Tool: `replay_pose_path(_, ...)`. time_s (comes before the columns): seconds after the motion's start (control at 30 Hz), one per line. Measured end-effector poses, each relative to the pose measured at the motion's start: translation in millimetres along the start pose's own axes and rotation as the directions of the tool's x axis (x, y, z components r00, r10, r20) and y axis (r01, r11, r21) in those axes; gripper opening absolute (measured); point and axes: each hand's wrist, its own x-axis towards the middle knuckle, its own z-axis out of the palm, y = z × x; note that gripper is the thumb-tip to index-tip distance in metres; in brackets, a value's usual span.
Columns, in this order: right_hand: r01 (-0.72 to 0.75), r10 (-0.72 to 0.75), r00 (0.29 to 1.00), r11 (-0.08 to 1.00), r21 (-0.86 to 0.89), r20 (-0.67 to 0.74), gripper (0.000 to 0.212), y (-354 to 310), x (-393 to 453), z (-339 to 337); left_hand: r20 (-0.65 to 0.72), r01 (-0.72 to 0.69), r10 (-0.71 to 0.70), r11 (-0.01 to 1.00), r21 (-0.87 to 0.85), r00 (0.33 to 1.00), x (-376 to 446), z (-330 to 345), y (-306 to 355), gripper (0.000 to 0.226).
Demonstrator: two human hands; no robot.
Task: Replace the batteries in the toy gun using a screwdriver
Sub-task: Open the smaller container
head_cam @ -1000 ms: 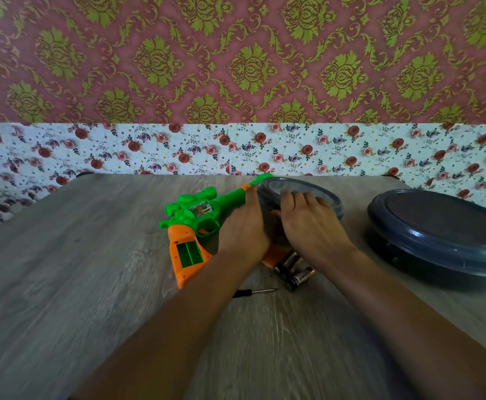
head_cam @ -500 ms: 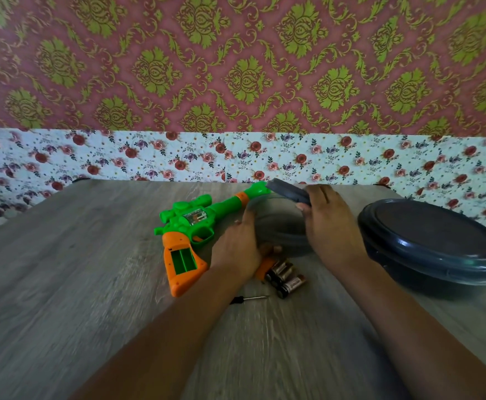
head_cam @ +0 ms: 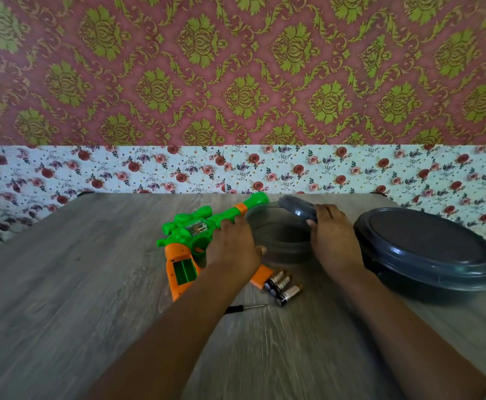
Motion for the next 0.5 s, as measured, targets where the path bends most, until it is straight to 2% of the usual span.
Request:
replay_pose_path(0.1,0.062,-0.06,0.997,0.998,0.033,-0.052,0.032,-1.7,0.4,-10.4,0.077,-0.041,0.041,0.999,-0.006,0.996,3.2,-7.8,1.6,0.038)
replay_pose_path(0.13,0.098,-0.092,0.994,0.99,0.103,-0.059,0.024,-3.6,0.6,-17.6,0.121,-0.063,0.061,0.998,0.009,0.991,3.7,-8.1,1.9,0.031)
replay_pose_path(0.17,0.113,-0.114,0.993,0.973,0.203,-0.006,0.018,-5.5,0.7,-27.8,0.168,-0.096,0.088,0.995,0.039,0.982,3.3,-7.1,3.1,0.025)
replay_pose_path(0.2,0.096,-0.14,0.982,0.947,0.306,0.123,0.016,-7.9,0.3,-38.5,0.208,-0.131,0.115,0.989,0.065,0.971,2.1,-5.3,4.3,0.023)
replay_pose_path(0.23,0.056,-0.179,0.94,0.922,0.384,0.292,0.016,-11.0,-1.8,-49.1,0.237,-0.165,0.142,0.983,0.079,0.961,0.3,-3.5,5.7,0.023)
replay_pose_path(0.27,0.014,-0.217,0.867,0.91,0.415,0.449,0.017,-13.9,-5.2,-56.5,0.258,-0.194,0.168,0.978,0.082,0.951,-1.3,-1.5,6.7,0.024)
replay_pose_path(0.33,0.016,-0.262,0.728,0.931,0.365,0.634,0.018,-16.6,-12.6,-60.2,0.289,-0.228,0.201,0.972,0.061,0.936,-3.3,2.4,8.0,0.022)
replay_pose_path(0.37,0.075,-0.273,0.692,0.948,0.31,0.668,0.021,-17.9,-15.3,-57.2,0.3,-0.235,0.211,0.971,0.046,0.93,-4.2,3.1,8.2,0.021)
replay_pose_path(0.43,0.172,-0.26,0.673,0.965,0.195,0.692,0.033,-20.7,-18.2,-49.4,0.302,-0.245,0.23,0.969,0.013,0.925,-6.0,2.7,8.6,0.022)
replay_pose_path(0.5,0.17,-0.227,0.683,0.974,0.152,0.694,0.044,-23.0,-19.1,-45.6,0.281,-0.26,0.252,0.966,-0.01,0.926,-8.1,0.8,9.6,0.021)
